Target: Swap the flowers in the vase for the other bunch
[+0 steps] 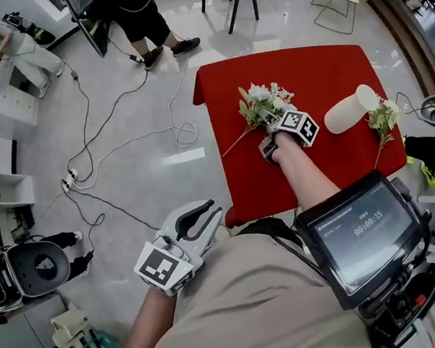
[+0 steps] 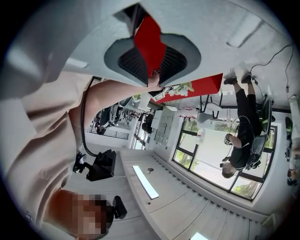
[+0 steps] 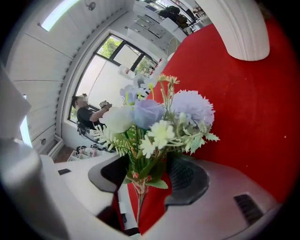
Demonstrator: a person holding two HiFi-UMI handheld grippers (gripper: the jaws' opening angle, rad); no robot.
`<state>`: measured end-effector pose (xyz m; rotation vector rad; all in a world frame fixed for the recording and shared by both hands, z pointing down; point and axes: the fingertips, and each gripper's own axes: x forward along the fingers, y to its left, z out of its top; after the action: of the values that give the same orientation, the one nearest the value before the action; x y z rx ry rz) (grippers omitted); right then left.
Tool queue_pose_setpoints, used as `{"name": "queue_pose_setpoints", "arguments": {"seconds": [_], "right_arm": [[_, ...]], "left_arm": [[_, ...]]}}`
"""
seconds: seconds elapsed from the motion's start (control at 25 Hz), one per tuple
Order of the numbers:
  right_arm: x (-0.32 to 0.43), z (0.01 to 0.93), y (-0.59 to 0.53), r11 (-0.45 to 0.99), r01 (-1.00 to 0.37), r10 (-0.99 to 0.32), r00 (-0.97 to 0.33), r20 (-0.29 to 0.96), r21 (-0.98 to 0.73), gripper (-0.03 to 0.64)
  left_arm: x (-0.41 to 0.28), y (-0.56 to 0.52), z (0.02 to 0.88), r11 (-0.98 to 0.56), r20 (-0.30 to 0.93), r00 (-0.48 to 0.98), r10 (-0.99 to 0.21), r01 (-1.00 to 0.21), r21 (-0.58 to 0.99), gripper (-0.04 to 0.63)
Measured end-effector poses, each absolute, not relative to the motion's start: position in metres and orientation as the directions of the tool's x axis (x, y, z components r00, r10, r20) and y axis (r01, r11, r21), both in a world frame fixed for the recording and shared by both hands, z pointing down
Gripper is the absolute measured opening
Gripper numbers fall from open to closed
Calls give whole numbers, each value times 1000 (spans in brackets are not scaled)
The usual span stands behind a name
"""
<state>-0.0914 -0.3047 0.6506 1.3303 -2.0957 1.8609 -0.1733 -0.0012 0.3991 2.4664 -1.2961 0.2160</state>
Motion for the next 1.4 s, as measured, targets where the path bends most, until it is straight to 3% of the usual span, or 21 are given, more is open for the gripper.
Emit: {"name": "queue_pose_setpoints", "arguments": {"seconds": [0.64,1.4], "right_arm": [[-96,660,-302,-75,-627,-524,-636,566,-775,85],[-58,584,-288,192,-738,-633,-597,493,-647,51]], "left_arm": [[-180,-7,402,-495,300,551,-779,-834,245,61],[-174,13,392,-603,266,640,-721,-769,215,61]]}}
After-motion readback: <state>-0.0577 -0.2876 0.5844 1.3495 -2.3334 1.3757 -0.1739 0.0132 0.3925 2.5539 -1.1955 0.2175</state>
